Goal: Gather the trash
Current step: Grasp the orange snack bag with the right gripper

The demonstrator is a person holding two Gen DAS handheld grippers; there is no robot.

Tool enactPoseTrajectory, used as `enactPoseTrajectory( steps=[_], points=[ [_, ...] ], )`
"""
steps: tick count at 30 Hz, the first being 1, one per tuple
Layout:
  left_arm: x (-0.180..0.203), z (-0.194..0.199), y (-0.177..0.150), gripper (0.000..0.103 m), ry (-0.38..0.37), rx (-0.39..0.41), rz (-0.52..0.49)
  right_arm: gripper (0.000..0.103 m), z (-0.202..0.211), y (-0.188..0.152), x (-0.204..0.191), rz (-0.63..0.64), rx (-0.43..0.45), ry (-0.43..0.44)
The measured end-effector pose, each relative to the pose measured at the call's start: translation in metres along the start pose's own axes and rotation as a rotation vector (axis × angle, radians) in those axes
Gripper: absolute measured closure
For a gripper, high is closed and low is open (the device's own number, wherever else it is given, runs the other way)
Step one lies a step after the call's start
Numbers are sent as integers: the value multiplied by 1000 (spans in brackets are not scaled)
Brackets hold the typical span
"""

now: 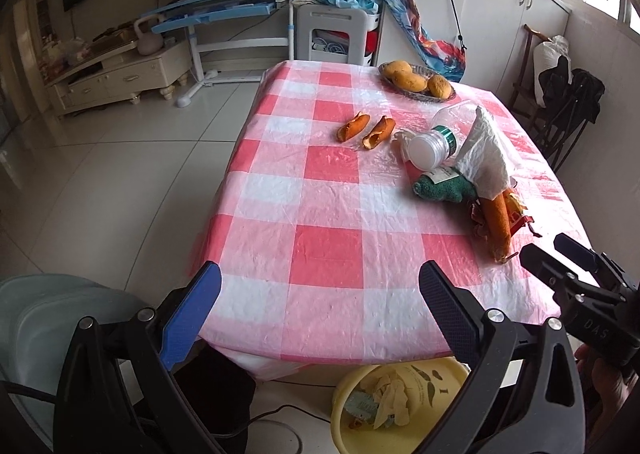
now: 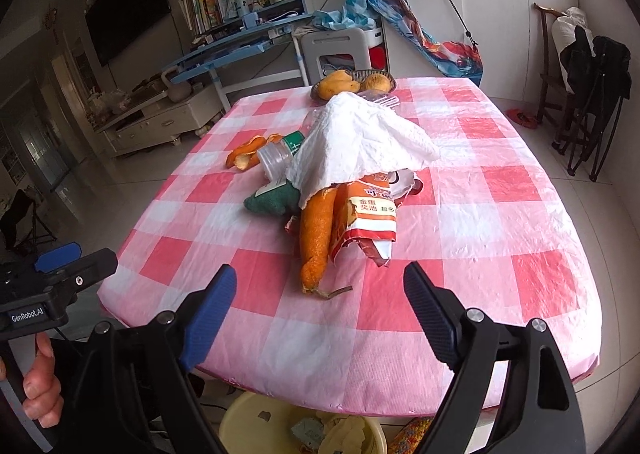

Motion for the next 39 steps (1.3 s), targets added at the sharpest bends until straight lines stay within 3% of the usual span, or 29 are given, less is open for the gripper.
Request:
enactPoseTrajectory(
  steps=[12, 24, 25, 29, 32, 35, 36, 37, 38, 39],
  points=[
    [5, -11, 1, 7, 17, -24, -13, 21, -10, 7, -3, -22, -27, 61],
    [-2, -16, -1, 7, 33, -34, 4, 21, -45, 21, -14, 33, -69, 43],
    [-4, -17, -1, 7, 34, -39, 11, 23, -48, 22, -15, 41, -76, 42],
    [-8, -20, -3, 7, 39, -46, 17, 48, -54, 23, -15, 61, -115, 60],
    [-8, -22, -3, 7, 52, -49, 0, 59, -53, 21, -14, 77, -146, 82],
    [-5, -24, -3, 7, 47, -47, -4, 57, -47, 23, -11, 91, -148, 82],
    [-4, -24, -3, 7, 39, -45, -4, 53, -45, 25, -8, 86, -140, 76],
    [-2, -24, -3, 7, 33, -44, -7, 41, -45, 28, -3, 71, -130, 63],
    [0, -24, -3, 7, 35, -43, -14, 36, -46, 31, 2, 55, -126, 59],
    [2, -25, -3, 7, 37, -42, -22, 36, -49, 32, 5, 34, -135, 64]
  ],
)
Point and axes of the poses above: each gripper's, at about its wrist camera, not at the fingertips, and z roughly against the way its jaws point, x to its right, y to its top, the point moved 9 cm from there along -z, roughly the way its jaws point, and after that the axes turned 8 degrees about -z, right-handed, at the moved point
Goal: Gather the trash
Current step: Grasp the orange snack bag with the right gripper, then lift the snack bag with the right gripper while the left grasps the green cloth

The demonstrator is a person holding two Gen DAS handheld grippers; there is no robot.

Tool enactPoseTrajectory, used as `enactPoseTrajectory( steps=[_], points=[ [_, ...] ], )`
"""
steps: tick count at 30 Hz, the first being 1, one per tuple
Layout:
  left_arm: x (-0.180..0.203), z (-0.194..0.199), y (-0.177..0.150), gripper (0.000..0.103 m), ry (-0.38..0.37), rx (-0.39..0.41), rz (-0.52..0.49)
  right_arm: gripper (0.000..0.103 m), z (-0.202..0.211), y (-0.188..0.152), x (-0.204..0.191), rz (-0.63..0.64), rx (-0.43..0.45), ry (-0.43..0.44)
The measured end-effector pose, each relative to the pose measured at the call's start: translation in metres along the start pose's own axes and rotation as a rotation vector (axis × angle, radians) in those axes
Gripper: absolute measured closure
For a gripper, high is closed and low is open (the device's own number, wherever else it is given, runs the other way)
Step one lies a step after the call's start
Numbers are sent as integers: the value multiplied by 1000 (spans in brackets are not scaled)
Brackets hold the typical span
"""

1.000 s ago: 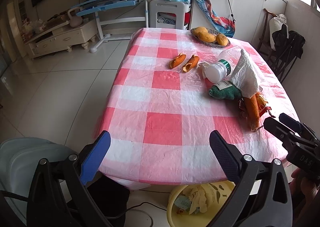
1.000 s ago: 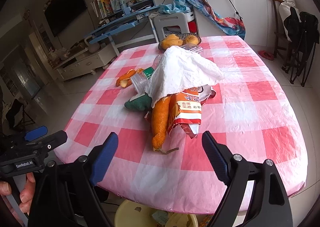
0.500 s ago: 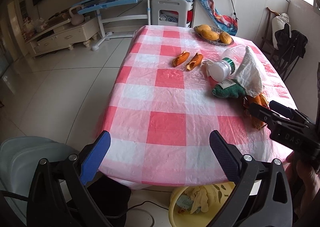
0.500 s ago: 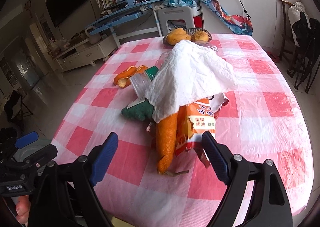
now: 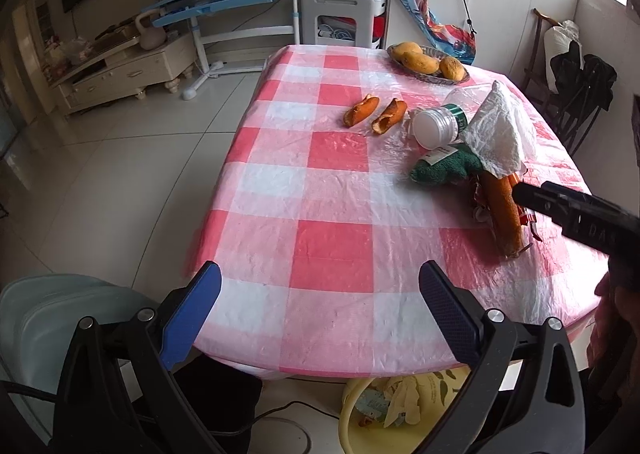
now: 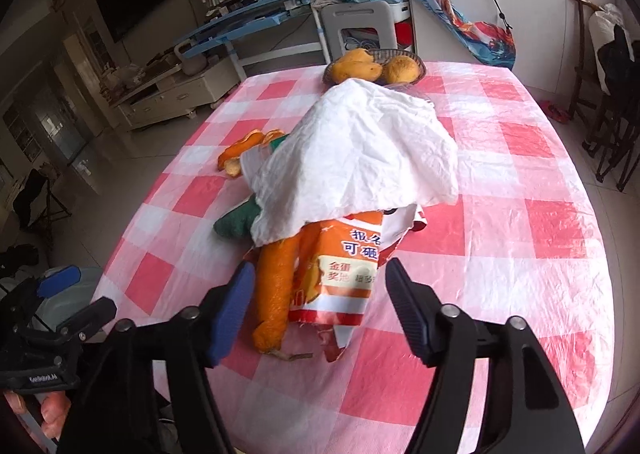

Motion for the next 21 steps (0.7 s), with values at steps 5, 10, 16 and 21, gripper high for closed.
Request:
enactPoseTrajectory(
  steps=[5, 10, 16, 21],
  points=[
    [11, 1, 1, 7, 11, 17, -45, 33, -23, 3, -1, -51, -66, 44],
    [9, -1, 4, 7, 11, 25, -51, 63, -18, -5, -18, 0, -97, 112],
    [6, -2, 17, 7, 25, 36, -71, 68, 10, -17, -30, 109, -141, 158],
    [25, -16, 33, 7, 43, 42, -197, 55, 10, -15, 11, 3, -149, 117]
  ],
)
Point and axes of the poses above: each gripper's, at about its wrist camera, not at the fingertips, and z roughly against the way its jaws point, x to its right, y to its top, the point moved 9 cm from there along -z, roughly the way its jaws point, and after that the axes turned 8 degrees about -z, right-handed, at the moved point
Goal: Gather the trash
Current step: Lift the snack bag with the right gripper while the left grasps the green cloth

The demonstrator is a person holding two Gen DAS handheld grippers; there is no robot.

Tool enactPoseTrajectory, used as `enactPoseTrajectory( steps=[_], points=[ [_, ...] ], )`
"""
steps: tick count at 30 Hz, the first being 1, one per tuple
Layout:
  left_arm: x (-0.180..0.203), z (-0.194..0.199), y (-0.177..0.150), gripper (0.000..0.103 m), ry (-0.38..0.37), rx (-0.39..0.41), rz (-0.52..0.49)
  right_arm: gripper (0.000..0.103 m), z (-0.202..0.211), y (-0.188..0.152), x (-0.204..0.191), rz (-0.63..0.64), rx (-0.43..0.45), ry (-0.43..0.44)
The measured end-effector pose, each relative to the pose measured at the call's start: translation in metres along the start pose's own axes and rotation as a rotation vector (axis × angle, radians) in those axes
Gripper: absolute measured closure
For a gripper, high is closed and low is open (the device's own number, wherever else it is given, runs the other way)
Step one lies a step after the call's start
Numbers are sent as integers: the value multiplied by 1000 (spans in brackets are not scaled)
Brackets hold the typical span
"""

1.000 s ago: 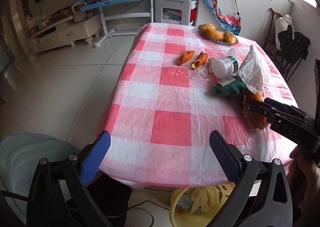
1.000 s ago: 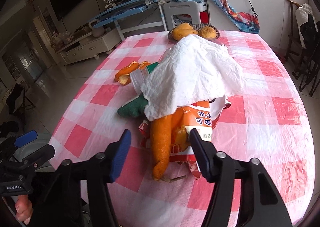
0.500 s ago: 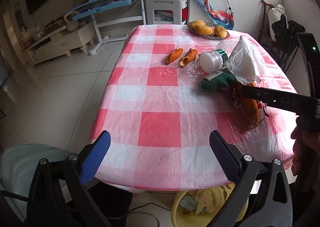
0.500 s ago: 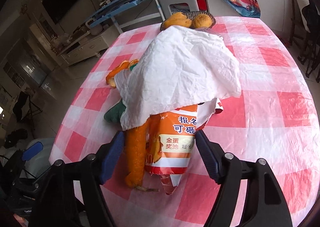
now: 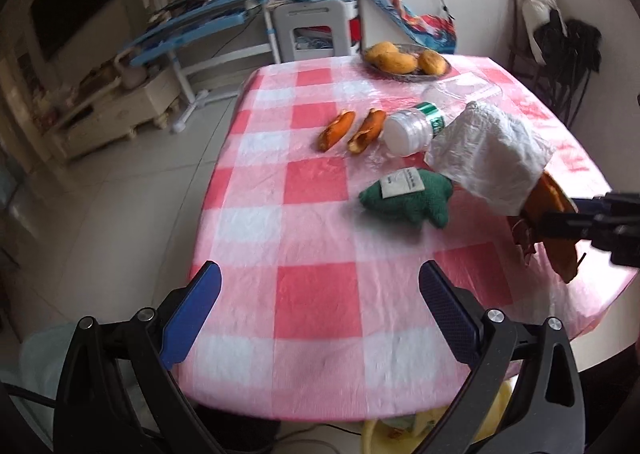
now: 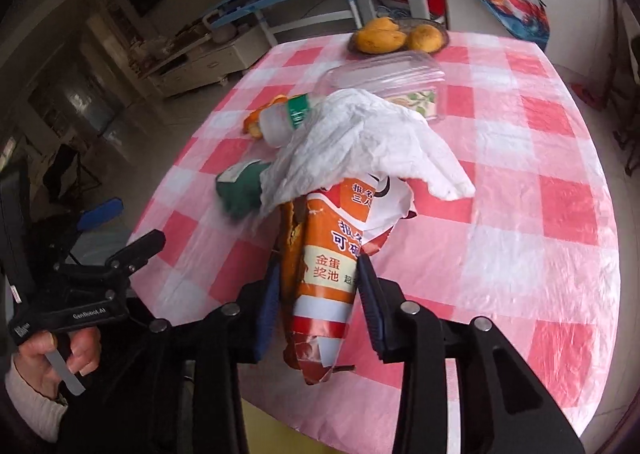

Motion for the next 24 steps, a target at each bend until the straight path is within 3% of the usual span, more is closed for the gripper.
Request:
enactPoseTrajectory(
  steps=[4, 8, 13, 14, 15, 16, 17, 18, 19, 21, 24],
  points=[
    [14, -15, 22, 7, 11, 21, -112, 50, 7, 3, 17, -115, 4, 78],
    [23, -32, 44, 7, -24, 43, -148, 41, 3, 1, 19, -125, -2, 67],
    [33, -56, 56, 8, -48, 37, -175, 39, -10, -2, 7, -100, -22, 72],
    [34, -57, 56, 12, -58, 39, -165, 41, -10, -1, 6, -87, -19, 66],
    [36, -59, 54, 26, -84, 34, -150, 46, -12, 0, 4, -72, -19, 66],
    [40, -61, 52, 35, -130, 20, -131, 59, -14, -1, 0, -60, -24, 80],
    [43, -61, 51, 52, -161, 14, -115, 68, -14, 0, -4, -52, -28, 92],
    [44, -59, 50, 59, -180, 11, -102, 70, -15, 0, -8, -41, -25, 97],
    [43, -57, 50, 61, -172, 14, -97, 87, -14, 1, -13, -22, -16, 100],
    [39, -52, 48, 68, -169, 17, -80, 87, -9, 4, -19, 10, 12, 109],
    [26, -43, 41, 70, -232, 9, 16, 87, -2, 4, -25, 26, 29, 131]
  ],
)
Point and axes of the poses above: each gripper's, at about its wrist camera, not at the fingertips, and z roughly against the way its jaws point, x to its right, y to its top, the point moved 9 cm from there along -z, roughly the way its jaws point, and after that the axes turned 8 degrees about -z, right-handed, at the moved point
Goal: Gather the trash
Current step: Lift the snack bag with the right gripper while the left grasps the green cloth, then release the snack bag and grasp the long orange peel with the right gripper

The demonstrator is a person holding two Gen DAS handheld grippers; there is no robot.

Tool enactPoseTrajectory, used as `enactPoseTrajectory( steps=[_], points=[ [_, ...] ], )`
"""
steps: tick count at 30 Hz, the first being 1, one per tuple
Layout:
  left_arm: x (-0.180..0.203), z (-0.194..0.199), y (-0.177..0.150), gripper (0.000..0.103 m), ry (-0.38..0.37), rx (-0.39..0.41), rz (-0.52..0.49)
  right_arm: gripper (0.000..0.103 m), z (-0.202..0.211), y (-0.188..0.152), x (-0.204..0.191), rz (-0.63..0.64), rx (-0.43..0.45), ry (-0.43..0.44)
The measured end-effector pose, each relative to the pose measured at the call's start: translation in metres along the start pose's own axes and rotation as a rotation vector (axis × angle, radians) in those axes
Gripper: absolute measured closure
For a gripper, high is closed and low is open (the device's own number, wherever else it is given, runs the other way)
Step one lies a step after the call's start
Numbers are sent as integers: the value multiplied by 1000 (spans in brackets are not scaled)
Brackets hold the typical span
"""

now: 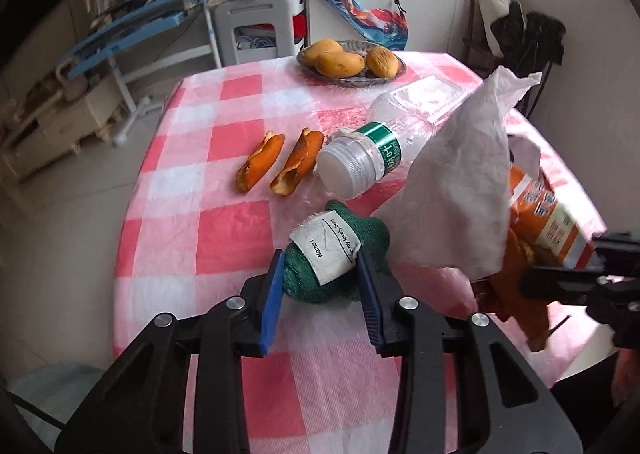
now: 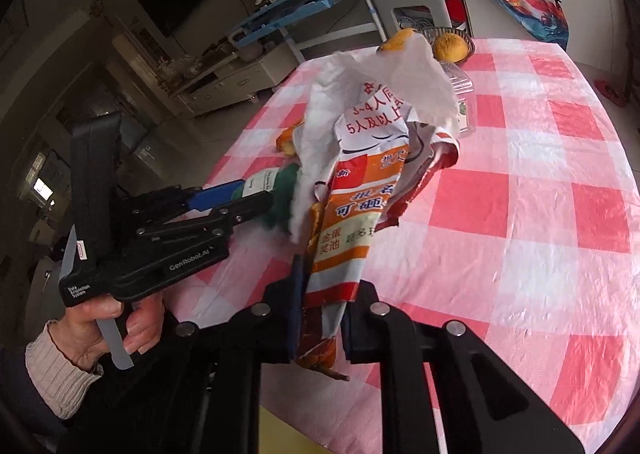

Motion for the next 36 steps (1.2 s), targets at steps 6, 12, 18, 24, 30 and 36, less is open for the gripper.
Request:
enactPoseTrajectory(
  steps=[6, 12, 18, 24, 30, 36],
  points=[
    [-12, 11, -10, 69, -22, -7, 81, 36, 6, 8, 41, -122, 44, -128],
    [-13, 4, -13, 69, -3, -33, 77, 36, 51, 22, -1, 57, 239, -92],
    [-15, -1, -15, 65, 25, -40, 67, 54, -14, -13, -15, 134, 35, -172],
    [-21, -4, -12, 60, 52, -36, 75, 59, -13, -16, -3, 126, 25, -213],
    [-13, -3, -13, 71, 62, -27, 38, 82, -12, -23, -5, 99, -1, -157],
    [-8, 17, -10, 72, 68, 12, 28, 82, 2, -26, -22, 67, 23, -49]
  ],
)
Point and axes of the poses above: each gripper's, at about its wrist camera, not at the fingertips, and z roughly against the way its jaws point, x to its right, y to its top, the point moved 9 cm from there along -z, roughly the way its jaws point, and after that the axes turned 8 degrees about -z, right-handed, at the moved point
